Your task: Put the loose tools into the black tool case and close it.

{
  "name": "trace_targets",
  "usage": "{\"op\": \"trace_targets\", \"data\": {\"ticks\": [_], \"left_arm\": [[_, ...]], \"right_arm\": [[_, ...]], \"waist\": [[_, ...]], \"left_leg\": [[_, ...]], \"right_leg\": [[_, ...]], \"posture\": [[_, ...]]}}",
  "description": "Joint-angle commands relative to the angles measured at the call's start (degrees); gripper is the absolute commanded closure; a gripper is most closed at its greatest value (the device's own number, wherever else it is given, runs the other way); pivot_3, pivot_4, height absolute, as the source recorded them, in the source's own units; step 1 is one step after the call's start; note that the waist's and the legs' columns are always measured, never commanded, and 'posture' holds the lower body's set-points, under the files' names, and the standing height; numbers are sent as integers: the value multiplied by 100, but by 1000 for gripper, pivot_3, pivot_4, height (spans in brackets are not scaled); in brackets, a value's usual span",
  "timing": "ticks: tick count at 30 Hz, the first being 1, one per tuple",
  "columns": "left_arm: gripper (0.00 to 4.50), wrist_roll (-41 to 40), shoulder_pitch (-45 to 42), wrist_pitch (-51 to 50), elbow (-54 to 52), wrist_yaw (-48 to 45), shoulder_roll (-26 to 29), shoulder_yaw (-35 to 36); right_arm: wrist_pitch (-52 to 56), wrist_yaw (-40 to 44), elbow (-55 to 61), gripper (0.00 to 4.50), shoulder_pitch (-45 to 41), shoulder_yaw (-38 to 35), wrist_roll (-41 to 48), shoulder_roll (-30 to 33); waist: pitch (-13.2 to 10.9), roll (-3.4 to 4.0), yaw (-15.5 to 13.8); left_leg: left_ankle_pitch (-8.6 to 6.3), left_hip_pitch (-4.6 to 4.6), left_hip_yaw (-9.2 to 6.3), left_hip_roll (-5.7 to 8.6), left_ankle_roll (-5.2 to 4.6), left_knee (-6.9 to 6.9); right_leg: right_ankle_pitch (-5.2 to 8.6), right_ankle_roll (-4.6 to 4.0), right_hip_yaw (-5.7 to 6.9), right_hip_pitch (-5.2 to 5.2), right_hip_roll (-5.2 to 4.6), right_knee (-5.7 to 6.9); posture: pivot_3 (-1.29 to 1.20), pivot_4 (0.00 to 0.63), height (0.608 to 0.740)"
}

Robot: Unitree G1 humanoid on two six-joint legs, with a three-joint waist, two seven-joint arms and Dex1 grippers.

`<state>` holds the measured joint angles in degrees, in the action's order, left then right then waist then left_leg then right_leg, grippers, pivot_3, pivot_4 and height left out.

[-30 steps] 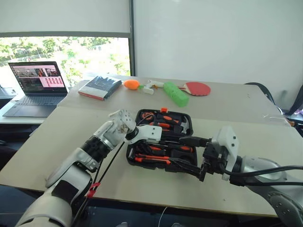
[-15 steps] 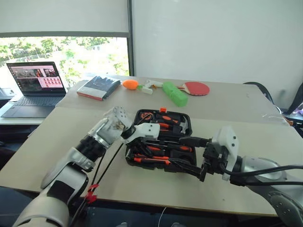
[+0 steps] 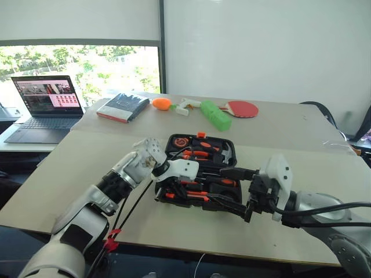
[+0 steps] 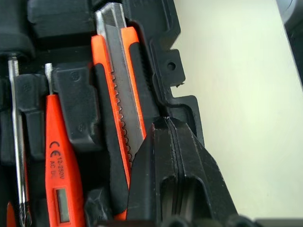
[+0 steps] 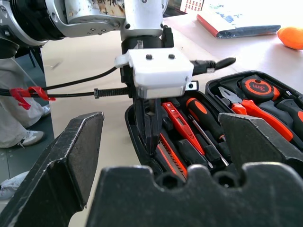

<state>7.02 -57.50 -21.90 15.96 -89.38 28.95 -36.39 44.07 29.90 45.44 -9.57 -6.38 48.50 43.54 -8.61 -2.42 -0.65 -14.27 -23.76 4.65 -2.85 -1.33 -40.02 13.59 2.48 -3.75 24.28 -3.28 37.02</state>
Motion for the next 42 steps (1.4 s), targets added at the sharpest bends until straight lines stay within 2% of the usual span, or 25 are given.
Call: {"op": "trace_targets", "data": {"ticks": [1,8,12,15,19,20,22,25,26,28,30,32,36,39,42], "left_arm": [[4463,240,101,27,178,225,-31,-68],[4463,151,-22,65,497,368,-163,167],[4463,-832,-86,33,609,791,-550,1412],[4463,-1197,-120,-177,655,784,-422,1909],[3419,-1622,-95,-654,455,562,-30,2306],[2883,-1795,-71,-866,311,459,163,2448],[2299,-2152,9,-1227,9,288,514,2764],[1125,-2577,154,-1567,-397,221,841,3063],[863,-2735,239,-1672,-565,178,965,3184],[47,-2992,373,-1864,-828,161,1138,3365],[19,-3210,426,-2084,-1024,273,1222,3500],[19,-3358,491,-2222,-1244,389,1311,3580],[19,-3458,699,-2201,-1720,520,1456,3545],[19,-3480,796,-2093,-1985,679,1517,3532],[19,-3487,835,-2002,-2156,863,1517,3511]], "right_arm": [[-30,-14,156,0,-1,-128,73,32],[-37,2,158,0,14,-147,64,56],[-49,-43,108,0,214,-333,-143,177],[-145,-25,-39,0,682,-661,-526,368],[-236,160,-323,0,1497,-1489,-759,457],[-267,315,-444,0,1862,-1904,-822,459],[-376,695,-729,0,2604,-2719,-1006,470],[-614,1186,-1069,0,3305,-3461,-1247,502],[-651,1334,-1190,0,3465,-3691,-1283,517],[-714,1579,-1392,0,3636,-3985,-1339,570],[-735,1739,-1538,0,3628,-4084,-1385,678],[-704,1821,-1664,0,3378,-3930,-1399,903],[-648,1782,-1873,0,2540,-3026,-1547,1350],[-539,1772,-2120,0,1567,-1892,-1763,1646],[-249,1711,-2641,0,350,-676,-2097,1686]], "waist": [[0,0,-1],[1,1,-5],[-2,-3,-22],[-1,-2,7],[-1,-2,53],[-2,-1,46],[-2,0,32],[-1,1,16],[-1,2,15],[-1,3,17],[-2,2,22],[-2,2,58],[-2,2,163],[-4,6,180],[-7,8,177]], "left_leg": [[0,1,0,0,0,-1],[5,2,-1,2,-8,-8],[15,-7,-4,8,-21,-11],[15,-41,-15,9,-23,-16],[13,-39,-16,12,-27,7],[13,-38,-16,11,-27,12],[13,-42,-18,12,-27,17],[12,-42,-20,13,-26,19],[12,-40,-20,16,-26,19],[12,-27,-20,16,-26,16],[13,-11,-19,15,-24,16],[17,-3,-19,13,-18,16],[20,9,-18,13,-16,19],[19,12,-17,12,-16,23],[19,8,-16,11,-16,25]], "right_leg": [[0,1,0,-2,0,0],[-3,4,-2,-9,0,0],[-4,7,-8,-6,-2,0],[-7,15,-7,16,-3,-7],[3,14,-6,22,-1,-9],[4,13,-6,23,0,-9],[8,14,-5,28,0,-10],[11,17,-5,22,-1,-20],[12,18,-5,21,-4,-20],[11,19,-5,4,-5,-20],[12,19,-7,-7,-5,-18],[11,18,-8,-12,-2,-17],[11,16,-18,-14,1,-8],[13,7,-24,-10,5,-4],[19,3,-24,-2,7,0]], "posture": [[0,150,736],[0,150,736],[0,150,736],[0,150,736],[0,150,736],[0,150,736],[0,150,736],[0,150,736],[0,150,736],[0,150,736],[0,150,736],[0,150,736],[0,150,736],[0,150,736],[0,150,736]]}}
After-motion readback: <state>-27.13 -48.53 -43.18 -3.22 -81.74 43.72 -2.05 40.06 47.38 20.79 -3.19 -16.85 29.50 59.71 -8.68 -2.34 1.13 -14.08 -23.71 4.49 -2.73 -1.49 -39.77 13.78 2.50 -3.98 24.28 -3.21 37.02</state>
